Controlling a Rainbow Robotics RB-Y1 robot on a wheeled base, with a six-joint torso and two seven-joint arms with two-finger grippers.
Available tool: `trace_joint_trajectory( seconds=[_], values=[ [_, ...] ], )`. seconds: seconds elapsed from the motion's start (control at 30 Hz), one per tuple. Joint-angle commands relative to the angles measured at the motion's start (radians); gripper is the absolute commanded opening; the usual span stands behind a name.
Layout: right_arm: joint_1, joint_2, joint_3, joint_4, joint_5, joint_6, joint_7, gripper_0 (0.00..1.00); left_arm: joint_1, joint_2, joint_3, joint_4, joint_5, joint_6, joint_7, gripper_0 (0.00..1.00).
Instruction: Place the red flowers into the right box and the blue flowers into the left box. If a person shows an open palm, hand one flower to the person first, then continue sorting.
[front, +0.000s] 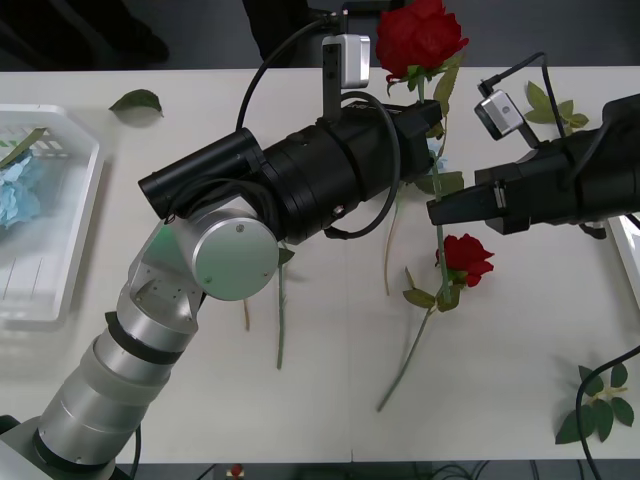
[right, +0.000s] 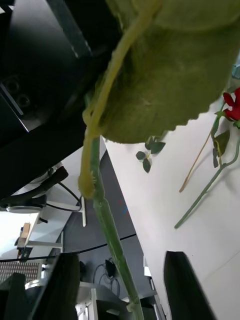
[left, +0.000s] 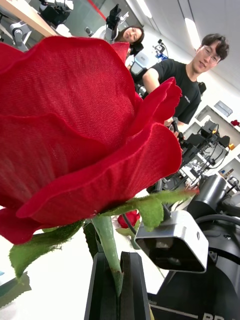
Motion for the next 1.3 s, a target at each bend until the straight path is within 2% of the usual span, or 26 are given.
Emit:
trace_joint_trajectory(
  seconds=[0.03,0.37,0.4,0.43,0.47,0.5,0.57,0.6,0.63,0.87,1.1,1.3],
  values=[
    [0.002,0.0,-0.012,-0.015,-0.007,0.0,0.046,0.0,-0.003,0.003,0.011,-0.024,0.002,-0.012,-0.044,0.0],
    [0.004,0.003,-0.012,-0.015,-0.009,-0.001,0.042,0.0,-0.002,0.003,0.01,-0.024,0.002,-0.012,-0.046,0.0],
    [0.004,0.002,-0.014,-0.015,-0.009,0.0,0.042,0.0,-0.002,0.003,0.011,-0.024,0.002,-0.012,-0.047,0.01],
    [0.004,0.002,-0.015,-0.015,-0.01,-0.001,0.043,0.0,-0.002,0.003,0.01,-0.024,0.002,-0.012,-0.047,0.06],
    [0.004,0.003,-0.017,-0.016,-0.01,-0.001,0.042,0.0,-0.002,0.003,0.011,-0.024,0.002,-0.012,-0.047,0.16],
    [0.004,0.002,-0.018,-0.016,-0.01,-0.001,0.042,0.0,-0.002,0.003,0.011,-0.024,-0.001,-0.012,-0.047,0.48],
    [0.004,0.002,-0.022,-0.016,-0.01,-0.001,0.04,0.0,0.0,0.003,0.011,-0.024,-0.003,-0.012,-0.047,0.81],
    [0.004,0.002,-0.023,-0.016,-0.01,-0.001,0.04,0.0,-0.002,0.003,0.011,-0.024,-0.003,-0.012,-0.047,0.92],
    [0.008,0.002,-0.025,-0.016,-0.01,-0.003,0.042,0.0,0.0,0.003,0.011,-0.024,-0.003,-0.012,-0.047,0.98],
    [0.015,-0.007,-0.051,-0.015,-0.01,-0.001,0.042,0.0,0.003,0.037,0.011,-0.038,0.016,0.007,-0.049,1.0],
    [0.018,-0.067,-0.126,-0.015,0.097,0.017,0.026,0.0,0.071,0.138,0.111,-0.185,0.088,0.221,-0.047,1.0],
    [0.018,-0.139,-0.19,-0.015,0.232,0.025,0.0,0.0,0.144,0.272,0.246,-0.306,0.195,0.439,-0.044,1.0]
  ],
)
